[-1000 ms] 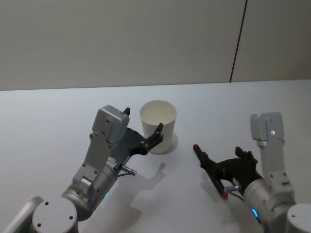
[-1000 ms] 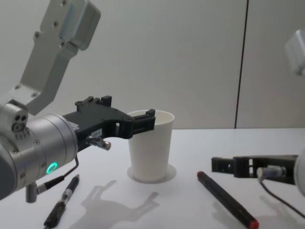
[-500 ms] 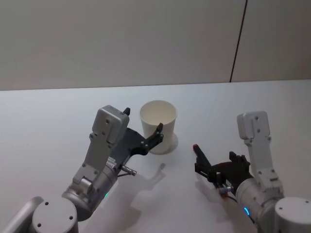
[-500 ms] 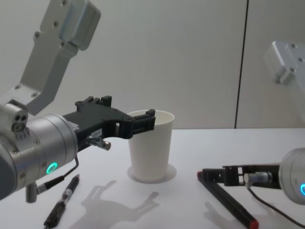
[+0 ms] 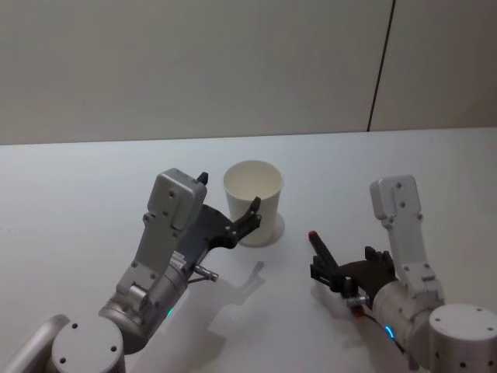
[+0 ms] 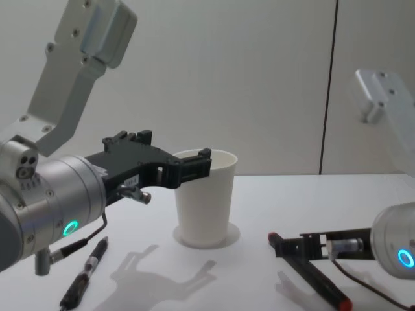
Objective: Place the pen into the pen holder.
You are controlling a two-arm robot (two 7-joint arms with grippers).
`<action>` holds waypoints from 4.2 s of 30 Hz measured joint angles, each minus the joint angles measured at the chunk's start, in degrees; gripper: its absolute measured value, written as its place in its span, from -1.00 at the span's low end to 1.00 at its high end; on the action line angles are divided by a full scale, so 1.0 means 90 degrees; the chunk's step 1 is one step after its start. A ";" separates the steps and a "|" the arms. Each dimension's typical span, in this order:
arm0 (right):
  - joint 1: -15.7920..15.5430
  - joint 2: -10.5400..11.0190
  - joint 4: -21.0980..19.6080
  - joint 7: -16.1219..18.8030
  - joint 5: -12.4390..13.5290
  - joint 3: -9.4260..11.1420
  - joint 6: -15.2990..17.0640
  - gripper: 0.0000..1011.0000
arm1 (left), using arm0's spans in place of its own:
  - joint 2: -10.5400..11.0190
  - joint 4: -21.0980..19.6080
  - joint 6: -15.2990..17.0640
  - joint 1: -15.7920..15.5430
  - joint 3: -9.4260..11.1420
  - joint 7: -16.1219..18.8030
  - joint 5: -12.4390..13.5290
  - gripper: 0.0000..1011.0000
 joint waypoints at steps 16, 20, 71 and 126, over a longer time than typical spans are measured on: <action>0.0196 -0.0127 0.0345 0.0230 -0.0281 -0.0011 0.0160 0.71 | 0.0000 0.0000 0.0000 0.0000 0.0000 0.0000 0.0000 0.99; 0.0231 -0.0156 0.0418 0.0261 -0.0356 -0.0022 0.0219 0.53 | 0.0000 0.0000 0.0000 0.0000 0.0000 0.0000 0.0000 0.99; 0.0131 -0.0277 -0.0029 0.0233 -0.1413 -0.0092 0.0316 -0.65 | 0.0000 0.0000 0.0000 0.0000 0.0000 0.0000 0.0000 0.99; 0.0608 0.0208 0.0755 0.1864 -0.2058 0.0183 -0.5329 -0.65 | 0.0000 0.0000 0.0000 0.0000 0.0000 0.0000 0.0000 0.99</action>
